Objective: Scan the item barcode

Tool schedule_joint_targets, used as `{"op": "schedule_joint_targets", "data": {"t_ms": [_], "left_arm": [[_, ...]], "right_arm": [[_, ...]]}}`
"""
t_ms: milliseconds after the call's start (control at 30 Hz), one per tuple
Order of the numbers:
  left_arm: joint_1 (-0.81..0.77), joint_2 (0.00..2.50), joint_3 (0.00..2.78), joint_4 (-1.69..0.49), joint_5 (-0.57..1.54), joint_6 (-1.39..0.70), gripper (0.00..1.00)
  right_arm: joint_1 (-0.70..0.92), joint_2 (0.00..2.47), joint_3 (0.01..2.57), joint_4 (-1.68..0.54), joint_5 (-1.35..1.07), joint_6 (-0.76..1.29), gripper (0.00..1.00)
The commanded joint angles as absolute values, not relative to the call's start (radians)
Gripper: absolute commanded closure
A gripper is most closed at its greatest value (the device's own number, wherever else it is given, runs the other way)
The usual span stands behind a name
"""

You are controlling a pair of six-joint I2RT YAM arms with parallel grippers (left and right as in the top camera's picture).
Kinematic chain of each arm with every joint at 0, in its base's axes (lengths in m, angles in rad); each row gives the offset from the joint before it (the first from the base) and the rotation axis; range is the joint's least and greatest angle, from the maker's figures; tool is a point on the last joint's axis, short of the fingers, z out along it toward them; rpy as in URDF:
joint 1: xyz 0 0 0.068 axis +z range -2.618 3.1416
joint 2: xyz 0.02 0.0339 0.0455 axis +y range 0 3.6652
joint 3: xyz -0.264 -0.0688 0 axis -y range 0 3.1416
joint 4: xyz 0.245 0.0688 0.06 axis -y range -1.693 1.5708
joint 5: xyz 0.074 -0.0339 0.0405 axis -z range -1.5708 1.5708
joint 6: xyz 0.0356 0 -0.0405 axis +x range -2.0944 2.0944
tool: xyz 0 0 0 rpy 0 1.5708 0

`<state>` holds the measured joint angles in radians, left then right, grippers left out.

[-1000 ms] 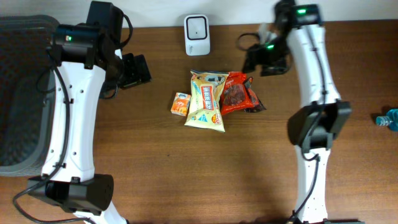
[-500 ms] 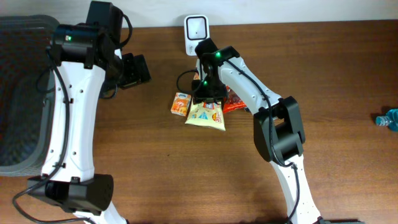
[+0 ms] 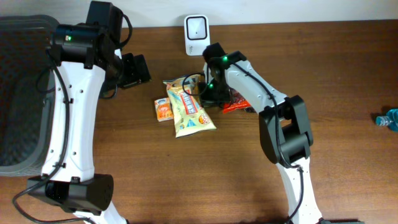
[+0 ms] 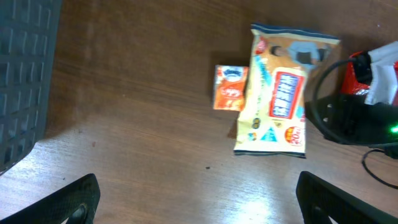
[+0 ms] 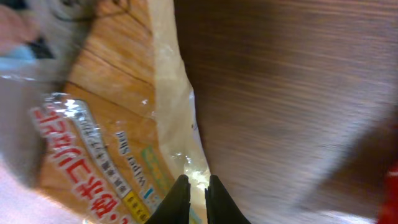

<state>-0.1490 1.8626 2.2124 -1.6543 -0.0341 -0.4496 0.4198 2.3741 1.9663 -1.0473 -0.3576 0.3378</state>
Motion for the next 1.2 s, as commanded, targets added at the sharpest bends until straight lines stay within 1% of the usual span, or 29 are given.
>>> {"op": "schedule_joint_targets", "data": {"t_ms": [0,33,133,200,233,267,300,333,367,400,433,533,667,700,733,800,867,933,1067,1167], "left_arm": [[-0.147,1.851,2.22,-1.655,-0.038,-0.455,0.01],[-0.147,1.851,2.22,-1.655,-0.038,-0.455,0.01],[-0.147,1.851,2.22,-1.655,-0.038,-0.455,0.01],[-0.147,1.851,2.22,-1.655,-0.038,-0.455,0.01],[-0.147,1.851,2.22,-1.655,-0.038,-0.455,0.01],[-0.147,1.851,2.22,-1.655,-0.038,-0.455,0.01],[-0.147,1.851,2.22,-1.655,-0.038,-0.455,0.01],[-0.147,1.851,2.22,-1.655,-0.038,-0.455,0.01],[-0.147,1.851,2.22,-1.655,-0.038,-0.455,0.01],[-0.147,1.851,2.22,-1.655,-0.038,-0.455,0.01],[-0.147,1.851,2.22,-1.655,-0.038,-0.455,0.01],[-0.147,1.851,2.22,-1.655,-0.038,-0.455,0.01],[-0.147,1.851,2.22,-1.655,-0.038,-0.455,0.01],[-0.147,1.851,2.22,-1.655,-0.038,-0.455,0.01],[-0.147,1.851,2.22,-1.655,-0.038,-0.455,0.01],[-0.147,1.851,2.22,-1.655,-0.038,-0.455,0.01],[-0.147,1.851,2.22,-1.655,-0.038,-0.455,0.01],[-0.147,1.851,2.22,-1.655,-0.038,-0.455,0.01],[-0.147,1.851,2.22,-1.655,-0.038,-0.455,0.01],[-0.147,1.851,2.22,-1.655,-0.038,-0.455,0.01]], "right_arm": [[0.39,2.362,2.096,-1.125,-0.35,0.349,0.88],[0.368,2.362,2.188,-1.208,-0.32,0.349,0.88],[0.313,2.362,2.342,-1.333,-0.258,0.348,0.82],[0.283,2.365,2.313,-1.335,-0.029,0.362,0.84],[0.273,2.365,2.281,-1.335,0.047,0.4,0.84],[0.262,2.365,2.23,-1.314,0.059,0.41,0.84],[0.258,2.365,2.185,-1.282,0.053,0.41,0.76],[0.26,2.365,2.132,-1.247,0.048,0.409,0.55],[0.268,2.365,2.056,-1.201,0.001,0.409,0.53],[0.274,2.365,2.011,-1.177,-0.059,0.382,0.55],[0.286,2.365,1.974,-1.162,-0.136,0.302,0.55],[0.321,2.334,2.003,-1.204,-0.127,0.296,0.55],[0.321,2.219,2.118,-1.247,-0.125,0.295,0.55],[0.321,2.218,2.116,-1.254,-0.123,0.287,0.54],[0.321,2.23,2.098,-1.25,-0.124,0.272,0.51],[0.321,2.266,2.025,-1.22,-0.124,0.271,0.48],[0.323,2.284,1.98,-1.193,-0.139,0.274,0.48],[0.329,2.292,1.942,-1.172,-0.225,0.273,0.49],[0.394,2.292,1.938,-1.149,-0.233,0.269,0.49],[0.398,2.292,1.94,-1.117,-0.202,0.27,0.49]]}}
